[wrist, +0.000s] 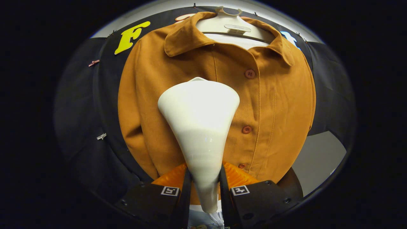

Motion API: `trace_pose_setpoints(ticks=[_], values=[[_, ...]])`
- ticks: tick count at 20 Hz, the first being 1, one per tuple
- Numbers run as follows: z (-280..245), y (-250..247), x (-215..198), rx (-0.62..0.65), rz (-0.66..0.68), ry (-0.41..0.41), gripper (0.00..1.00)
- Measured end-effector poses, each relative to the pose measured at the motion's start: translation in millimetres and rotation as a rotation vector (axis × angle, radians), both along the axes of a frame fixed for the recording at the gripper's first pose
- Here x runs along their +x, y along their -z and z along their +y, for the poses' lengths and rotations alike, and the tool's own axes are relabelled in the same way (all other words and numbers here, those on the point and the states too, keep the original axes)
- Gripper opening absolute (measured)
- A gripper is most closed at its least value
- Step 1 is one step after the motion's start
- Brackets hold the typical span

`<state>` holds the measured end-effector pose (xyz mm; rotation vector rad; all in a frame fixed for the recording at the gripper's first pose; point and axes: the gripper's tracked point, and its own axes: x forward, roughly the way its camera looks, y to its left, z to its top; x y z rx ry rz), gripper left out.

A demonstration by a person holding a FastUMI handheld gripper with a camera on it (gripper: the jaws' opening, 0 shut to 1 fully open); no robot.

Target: Iron the clothes twice with a garment steamer, once on the left side and once on the right side.

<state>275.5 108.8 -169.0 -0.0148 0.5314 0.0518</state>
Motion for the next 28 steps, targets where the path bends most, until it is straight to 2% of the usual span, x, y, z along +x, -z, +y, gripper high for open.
trace_pose_setpoints(ticks=[7,28], values=[[4.6,25.7,-4.3,-0.002,0.052,-0.004,0.45],[0.5,126.3,-46.4,0.006,0.333,0.007,0.45]])
